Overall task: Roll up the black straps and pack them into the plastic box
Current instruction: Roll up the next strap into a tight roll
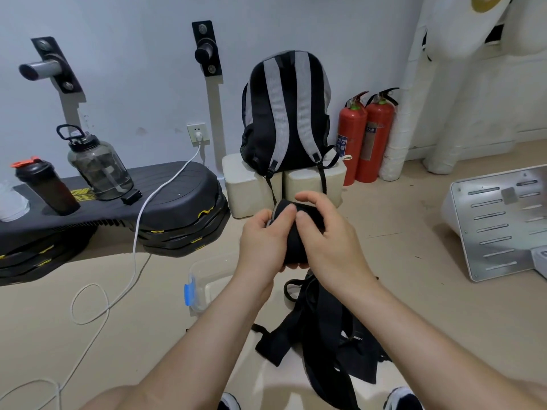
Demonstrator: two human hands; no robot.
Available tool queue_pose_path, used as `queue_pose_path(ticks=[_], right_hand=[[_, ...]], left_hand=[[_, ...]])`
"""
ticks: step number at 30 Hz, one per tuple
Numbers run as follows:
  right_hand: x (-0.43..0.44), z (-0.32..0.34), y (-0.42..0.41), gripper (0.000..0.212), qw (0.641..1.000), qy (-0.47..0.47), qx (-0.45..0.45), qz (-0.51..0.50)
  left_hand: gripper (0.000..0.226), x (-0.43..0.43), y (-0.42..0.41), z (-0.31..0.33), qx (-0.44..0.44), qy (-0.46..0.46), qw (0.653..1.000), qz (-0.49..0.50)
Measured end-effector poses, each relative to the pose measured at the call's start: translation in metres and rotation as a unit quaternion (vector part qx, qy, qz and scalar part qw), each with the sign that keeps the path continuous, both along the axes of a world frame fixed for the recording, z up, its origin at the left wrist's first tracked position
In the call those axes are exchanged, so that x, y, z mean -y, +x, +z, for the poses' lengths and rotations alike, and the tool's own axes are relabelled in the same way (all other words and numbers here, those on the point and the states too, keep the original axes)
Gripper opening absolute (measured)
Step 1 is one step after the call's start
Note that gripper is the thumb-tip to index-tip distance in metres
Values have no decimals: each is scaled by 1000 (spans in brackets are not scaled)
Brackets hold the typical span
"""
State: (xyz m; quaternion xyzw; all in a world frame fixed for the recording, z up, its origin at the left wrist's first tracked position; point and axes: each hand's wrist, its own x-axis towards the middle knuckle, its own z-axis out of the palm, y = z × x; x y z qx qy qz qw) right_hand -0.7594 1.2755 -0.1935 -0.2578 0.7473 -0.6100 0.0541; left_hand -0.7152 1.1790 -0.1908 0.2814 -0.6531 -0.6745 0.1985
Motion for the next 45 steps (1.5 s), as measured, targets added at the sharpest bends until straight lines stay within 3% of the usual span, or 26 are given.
queue_pose_path(ticks=[2, 4, 9, 14, 17, 21, 25, 30, 32, 34, 36, 39, 41, 45], right_hand=[[0, -2, -5, 28, 994, 32, -85, -58], [-1, -1, -10, 29, 992, 9, -85, -94], [0, 5, -12, 25, 994, -35, 42, -98], [-6, 12, -6, 28, 987, -43, 153, 22], [-6, 6, -2, 29, 992, -60, 107, 37], [-5, 1, -5, 21, 996, -25, -74, -41], [-5, 6, -10, 15, 994, -69, -38, -73], [-7, 11, -12, 17, 989, -55, 131, -44], [-10, 13, -13, 27, 980, -29, 194, -15], [-15, 15, -17, 40, 990, 17, 135, -44], [-18, 16, -15, 47, 993, 12, 111, -44], [-13, 12, -2, 60, 967, -71, 232, 81], [-10, 7, 2, 53, 950, -135, 262, 103], [-12, 8, -4, 23, 945, -206, 242, 71]], left_hand=[[30, -5, 2, 2, 20, 25, 999, -40], [27, -6, 5, 4, 7, 17, 998, -67], [19, -7, 7, 2, -56, -105, 992, -51], [20, -5, 4, 5, -48, -71, 996, 10], [24, -5, 5, 10, -20, -14, 1000, 0], [25, -5, 8, 11, -6, 15, 999, -51], [21, -6, 16, 13, -74, 33, 986, -143], [20, -7, 15, 14, -79, -61, 990, -100], [19, -4, 13, 12, -78, -196, 976, -59], [26, 3, 10, 8, -64, -421, 905, -2], [34, 7, 7, 6, -29, -555, 830, 57], [30, 0, 2, 3, -23, -622, 777, 97], [27, -3, 2, 2, -18, -640, 763, 95], [55, 0, 7, 9, 15, -569, 822, -20]])
